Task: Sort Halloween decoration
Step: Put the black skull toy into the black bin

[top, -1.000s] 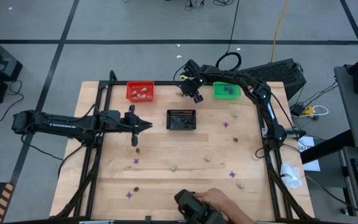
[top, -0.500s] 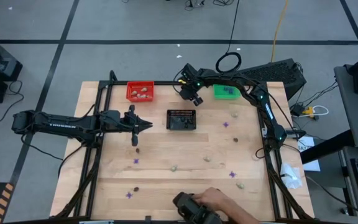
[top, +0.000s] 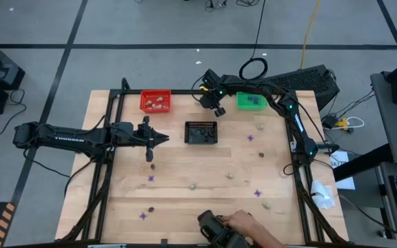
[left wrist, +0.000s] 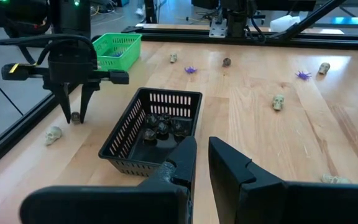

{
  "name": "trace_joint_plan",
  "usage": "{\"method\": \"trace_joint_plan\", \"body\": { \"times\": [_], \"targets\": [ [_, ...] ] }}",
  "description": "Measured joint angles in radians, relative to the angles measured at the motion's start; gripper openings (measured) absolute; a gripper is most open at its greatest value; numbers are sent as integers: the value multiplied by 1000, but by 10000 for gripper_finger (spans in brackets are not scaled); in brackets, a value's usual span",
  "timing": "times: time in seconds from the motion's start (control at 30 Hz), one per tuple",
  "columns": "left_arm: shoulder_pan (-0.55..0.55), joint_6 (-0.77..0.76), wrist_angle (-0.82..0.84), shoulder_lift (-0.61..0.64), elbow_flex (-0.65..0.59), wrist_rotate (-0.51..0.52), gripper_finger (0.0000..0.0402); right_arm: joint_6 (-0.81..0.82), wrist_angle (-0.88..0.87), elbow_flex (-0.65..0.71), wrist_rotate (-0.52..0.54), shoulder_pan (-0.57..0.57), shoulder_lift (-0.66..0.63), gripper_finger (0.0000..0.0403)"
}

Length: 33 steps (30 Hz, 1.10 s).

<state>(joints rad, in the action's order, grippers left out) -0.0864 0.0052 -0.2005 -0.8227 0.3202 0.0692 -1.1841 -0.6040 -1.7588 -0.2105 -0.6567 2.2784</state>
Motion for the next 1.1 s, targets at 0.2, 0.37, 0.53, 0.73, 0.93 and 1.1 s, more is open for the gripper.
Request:
{"method": "trace_joint_plan", "body": {
  "times": [0.2, 0.37, 0.53, 0.73, 0.93, 1.1],
  "targets": [
    [0, 0, 0, 0, 0, 0, 35, 74, -5, 0, 2, -2, 0, 58],
    [0, 1, 1, 0, 0, 0, 35, 132, -17, 1, 4, -2, -10, 58],
    [0, 4, 2, 0, 0, 0, 35, 179, -68, 5, 6, 2, -39, 57],
    [0, 7, 9, 0, 0, 0, 35, 249, -122, 4, 1, 32, -107, 57],
    [0, 8, 9, 0, 0, -1, 35, 347, -171, 3, -3, 97, -177, 57],
    [0, 26, 8, 0, 0, -1, 35, 452, -204, 3, -55, 171, -211, 57]
  ]
}}
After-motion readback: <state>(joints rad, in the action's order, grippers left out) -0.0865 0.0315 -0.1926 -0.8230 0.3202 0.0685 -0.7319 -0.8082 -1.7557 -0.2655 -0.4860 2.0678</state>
